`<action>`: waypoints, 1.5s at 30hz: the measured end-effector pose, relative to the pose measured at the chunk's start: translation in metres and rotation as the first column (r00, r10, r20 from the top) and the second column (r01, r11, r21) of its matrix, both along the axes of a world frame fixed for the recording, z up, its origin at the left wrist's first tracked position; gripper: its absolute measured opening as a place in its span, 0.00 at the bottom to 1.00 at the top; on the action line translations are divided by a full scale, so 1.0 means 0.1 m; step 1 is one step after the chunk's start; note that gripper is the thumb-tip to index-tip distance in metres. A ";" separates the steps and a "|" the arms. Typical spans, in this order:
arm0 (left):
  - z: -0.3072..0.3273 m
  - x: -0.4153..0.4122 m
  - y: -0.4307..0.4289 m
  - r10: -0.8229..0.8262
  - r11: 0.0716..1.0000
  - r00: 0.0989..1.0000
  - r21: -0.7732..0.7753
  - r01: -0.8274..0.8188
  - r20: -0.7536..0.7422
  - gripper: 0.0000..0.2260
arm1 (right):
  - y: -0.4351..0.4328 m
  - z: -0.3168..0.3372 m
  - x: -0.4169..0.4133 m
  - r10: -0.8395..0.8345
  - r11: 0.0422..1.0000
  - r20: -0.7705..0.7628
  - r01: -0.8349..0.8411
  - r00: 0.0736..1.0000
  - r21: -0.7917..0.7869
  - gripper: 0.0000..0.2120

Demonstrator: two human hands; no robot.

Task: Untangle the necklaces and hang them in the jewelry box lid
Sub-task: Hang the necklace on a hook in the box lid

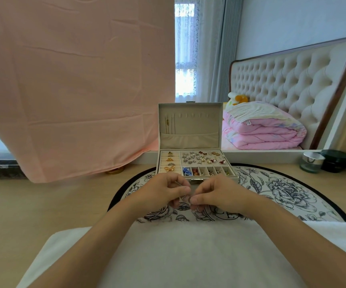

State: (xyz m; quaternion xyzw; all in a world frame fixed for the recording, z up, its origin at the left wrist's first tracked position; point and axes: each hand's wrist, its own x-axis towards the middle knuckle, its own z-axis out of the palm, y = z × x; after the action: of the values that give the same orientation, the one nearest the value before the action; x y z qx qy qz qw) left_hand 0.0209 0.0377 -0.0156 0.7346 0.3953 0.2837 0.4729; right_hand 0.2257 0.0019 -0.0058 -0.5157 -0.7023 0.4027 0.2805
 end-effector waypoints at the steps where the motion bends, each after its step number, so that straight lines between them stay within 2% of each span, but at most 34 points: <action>1: 0.01 -0.01 0.00 -0.013 1.000 1.000 -0.014 0.013 -0.015 0.04 | 0.00 0.00 0.01 0.001 1.000 -0.001 -0.001 1.000 0.003 0.04; 5: 0.02 -0.02 -0.02 -0.045 0.991 0.999 -0.127 0.045 0.002 0.11 | 0.00 0.00 -0.01 0.015 1.000 0.011 -0.015 1.000 -0.013 0.06; 7: 0.02 -0.03 -0.02 -0.096 0.985 0.995 -0.145 0.091 -0.022 0.09 | 0.00 -0.01 -0.03 0.028 0.999 -0.003 -0.028 1.000 -0.034 0.07; 10: -0.01 -0.04 0.00 -0.115 0.985 0.992 -0.139 0.107 -0.051 0.08 | 0.00 -0.01 -0.03 0.046 0.996 -0.036 -0.049 0.998 -0.069 0.12; 14: 0.05 -0.11 0.02 -0.078 0.997 0.982 -0.026 0.074 -0.175 0.05 | -0.01 0.05 0.00 -0.004 0.999 -0.094 0.001 0.996 -0.036 0.19; 17: 0.08 -0.18 0.08 -0.012 0.998 0.999 -0.065 0.010 -0.034 0.07 | -0.01 0.09 0.02 -0.045 0.999 -0.187 0.047 0.981 0.004 0.21; 20: 0.10 -0.24 0.13 0.079 0.988 0.983 -0.146 -0.054 0.165 0.10 | 0.04 0.05 0.09 -0.082 0.996 -0.433 0.064 0.898 -0.057 0.20; 23: 0.13 -0.25 0.13 0.137 0.952 0.910 -0.307 -0.012 0.391 0.10 | 0.09 0.01 0.17 -0.117 0.986 -0.634 0.012 0.764 -0.168 0.15; 26: 0.13 -0.25 0.13 0.211 0.903 0.796 -0.425 0.064 0.568 0.07 | 0.11 0.00 0.20 -0.145 0.976 -0.717 -0.019 0.682 -0.215 0.12; 29: 0.14 -0.26 0.13 0.269 0.874 0.714 -0.475 0.100 0.646 0.05 | 0.11 0.00 0.22 -0.142 0.973 -0.711 -0.036 0.688 -0.229 0.11; 35: 0.19 -0.28 0.13 0.279 0.870 0.711 -0.483 0.098 0.645 0.03 | 0.14 -0.02 0.28 -0.113 0.959 -0.730 -0.118 0.674 -0.257 0.15; 40: 0.30 -0.26 0.07 0.201 0.871 0.696 -0.450 0.195 0.690 0.08 | 0.10 -0.04 0.24 -0.072 0.962 -0.560 -0.092 0.826 -0.258 0.14; 42: 0.35 -0.22 0.02 0.169 0.879 0.716 -0.432 0.201 0.678 0.07 | 0.10 -0.03 0.24 -0.028 0.958 -0.476 -0.112 0.879 -0.263 0.13; 45: 0.39 -0.15 -0.03 0.137 0.885 0.768 -0.426 0.189 0.626 0.07 | 0.10 -0.03 0.23 0.001 0.956 -0.414 -0.122 0.910 -0.266 0.15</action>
State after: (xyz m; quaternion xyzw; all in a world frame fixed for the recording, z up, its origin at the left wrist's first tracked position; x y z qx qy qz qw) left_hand 0.0063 0.0343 0.0233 0.4636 0.2560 0.4064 0.7446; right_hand 0.2483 0.0115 -0.0090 -0.4324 -0.5780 0.6078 0.3310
